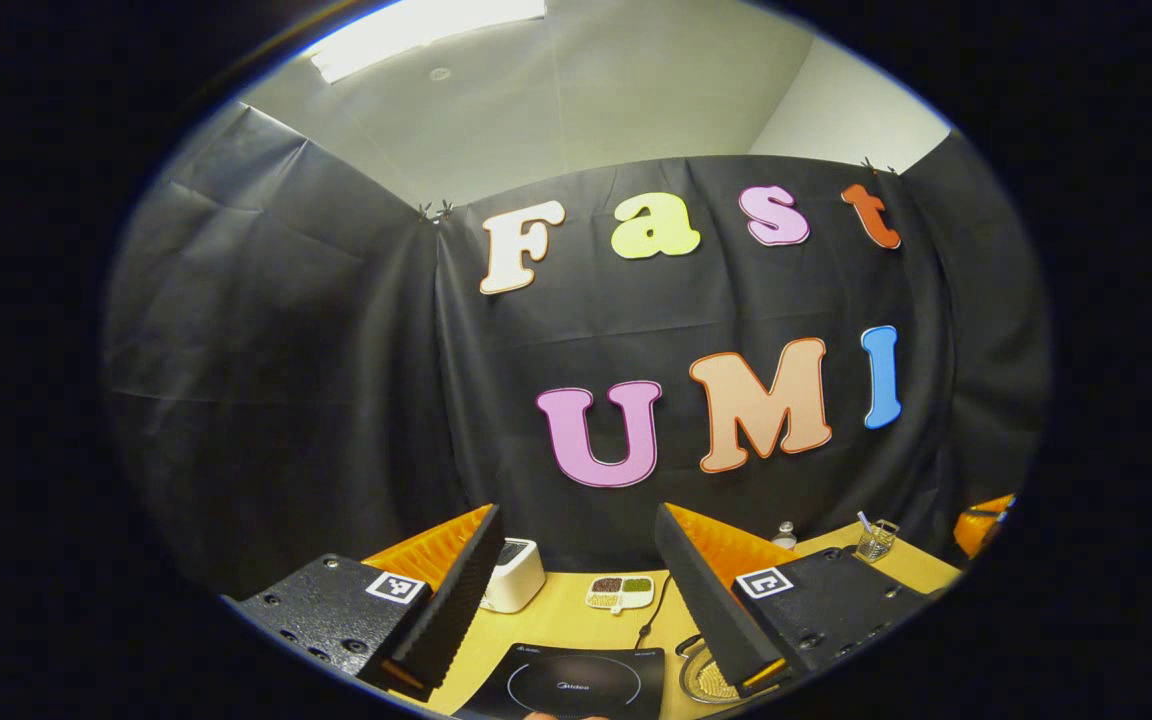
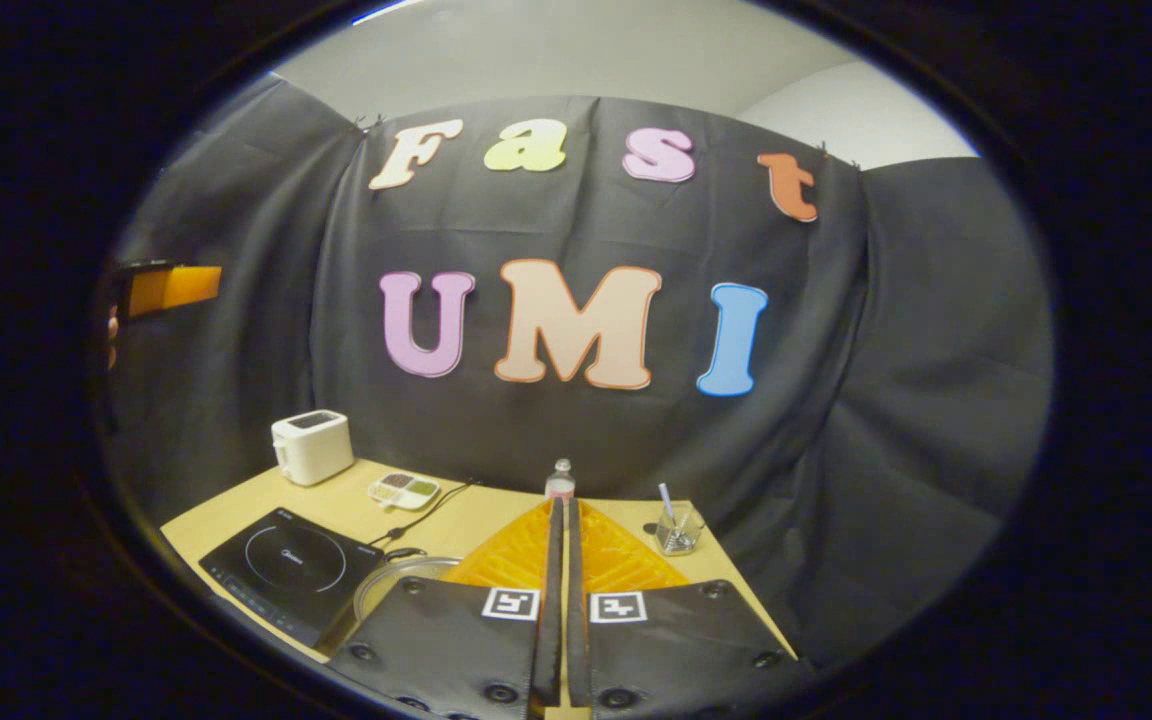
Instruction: First push the handle of the pot to place it horizontally, then grasp the pot with both hands and set it on the induction cooktop.
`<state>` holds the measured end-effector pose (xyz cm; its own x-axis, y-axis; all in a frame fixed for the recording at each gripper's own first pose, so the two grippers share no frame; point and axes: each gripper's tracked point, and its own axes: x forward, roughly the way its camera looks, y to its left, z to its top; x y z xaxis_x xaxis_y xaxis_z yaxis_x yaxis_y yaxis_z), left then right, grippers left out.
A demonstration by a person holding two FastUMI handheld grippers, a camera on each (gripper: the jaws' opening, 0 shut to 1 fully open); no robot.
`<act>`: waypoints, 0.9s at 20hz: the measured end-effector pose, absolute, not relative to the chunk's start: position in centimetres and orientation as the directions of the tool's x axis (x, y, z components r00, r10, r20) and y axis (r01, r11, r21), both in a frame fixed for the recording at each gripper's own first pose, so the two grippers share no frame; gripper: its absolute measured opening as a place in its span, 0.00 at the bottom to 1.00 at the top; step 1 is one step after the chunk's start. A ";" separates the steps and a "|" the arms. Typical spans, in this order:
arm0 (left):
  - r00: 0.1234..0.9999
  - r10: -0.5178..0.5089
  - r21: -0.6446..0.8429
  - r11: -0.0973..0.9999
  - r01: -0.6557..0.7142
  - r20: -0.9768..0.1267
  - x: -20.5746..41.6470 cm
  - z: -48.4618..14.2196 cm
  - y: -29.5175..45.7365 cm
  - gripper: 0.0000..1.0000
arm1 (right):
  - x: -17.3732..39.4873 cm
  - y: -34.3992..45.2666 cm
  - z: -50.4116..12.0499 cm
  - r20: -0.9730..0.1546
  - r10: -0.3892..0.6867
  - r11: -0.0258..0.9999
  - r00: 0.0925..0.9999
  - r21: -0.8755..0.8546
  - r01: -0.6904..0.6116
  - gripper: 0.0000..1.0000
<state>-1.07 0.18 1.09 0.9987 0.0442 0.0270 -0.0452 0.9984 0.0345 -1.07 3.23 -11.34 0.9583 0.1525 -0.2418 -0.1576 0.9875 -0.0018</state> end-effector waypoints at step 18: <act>0.983 0.182 0.050 0.982 -0.182 0.004 -2.9 0.2 4.9 0.97 | -10.6 8.9 -35.8 -0.721 0.337 0.924 0.606 0.128 -0.361 0.05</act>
<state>-2.91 4.93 0.16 0.9833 0.1818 0.0042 -0.1818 0.9821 0.0498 -10.59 8.90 -35.77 0.6061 0.3366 -0.7207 -0.3606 0.9239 0.1283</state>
